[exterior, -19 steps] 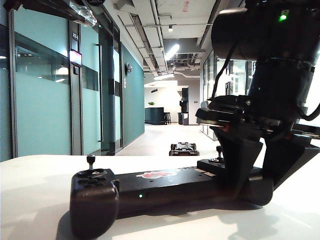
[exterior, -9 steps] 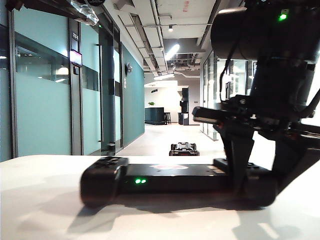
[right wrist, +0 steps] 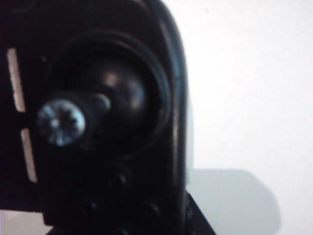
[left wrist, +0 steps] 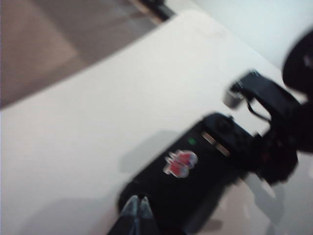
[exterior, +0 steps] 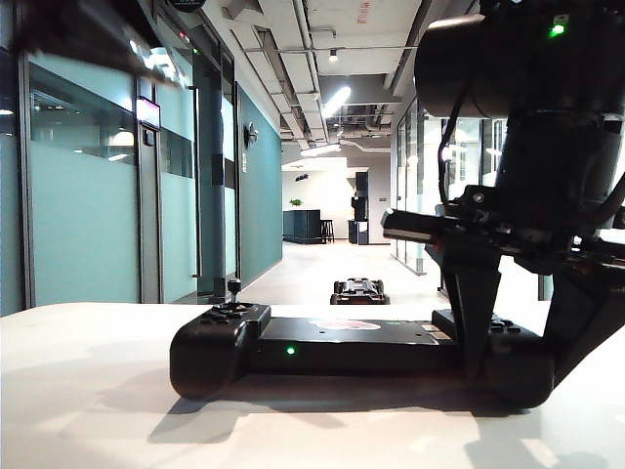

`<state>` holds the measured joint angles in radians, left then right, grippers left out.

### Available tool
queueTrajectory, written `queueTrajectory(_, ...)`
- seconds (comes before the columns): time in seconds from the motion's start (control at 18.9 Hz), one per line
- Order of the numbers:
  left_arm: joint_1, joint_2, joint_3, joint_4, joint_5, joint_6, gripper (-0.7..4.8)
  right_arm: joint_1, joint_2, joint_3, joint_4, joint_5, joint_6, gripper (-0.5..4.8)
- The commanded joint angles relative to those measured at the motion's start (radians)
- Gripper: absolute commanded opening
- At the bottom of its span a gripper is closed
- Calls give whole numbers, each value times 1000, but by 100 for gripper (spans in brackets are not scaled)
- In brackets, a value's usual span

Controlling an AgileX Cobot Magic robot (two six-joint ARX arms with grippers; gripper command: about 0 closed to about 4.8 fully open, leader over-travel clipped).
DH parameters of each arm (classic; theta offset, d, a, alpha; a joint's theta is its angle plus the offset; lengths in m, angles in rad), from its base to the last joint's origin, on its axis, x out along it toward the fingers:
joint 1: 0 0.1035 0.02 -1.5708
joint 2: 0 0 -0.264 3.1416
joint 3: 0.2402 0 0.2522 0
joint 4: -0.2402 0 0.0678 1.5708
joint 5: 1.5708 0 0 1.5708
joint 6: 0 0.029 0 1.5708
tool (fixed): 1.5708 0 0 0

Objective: Push the left joystick on the remote control sitting on the white table forward to make the robot dog walk in a straight line until it approaches the door.

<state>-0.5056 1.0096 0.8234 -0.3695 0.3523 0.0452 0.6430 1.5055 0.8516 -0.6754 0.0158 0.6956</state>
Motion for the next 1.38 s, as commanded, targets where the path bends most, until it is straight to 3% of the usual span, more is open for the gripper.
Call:
queueTrajectory(0.05, 0, 3, -116, 132, 89, 10, -5, 1, -2, 0, -13, -14, 11, 197)
queueTrajectory(0.16, 0, 24, -164, 161, 109, 11, -5, 1, -2, 0, -13, -14, 11, 197)
queueTrajectory(0.42, 0, 196, -187, 195, 146, 103, -5, 1, -2, 0, -13, 16, 11, 197)
queueTrajectory(0.74, 0, 348, -187, 325, 207, 109, -5, 2, -2, 0, -24, 37, -1, 197)
queueTrajectory(1.38, 0, 460, -184, 447, 257, 112, -5, 2, -2, 0, -25, 34, -12, 197)
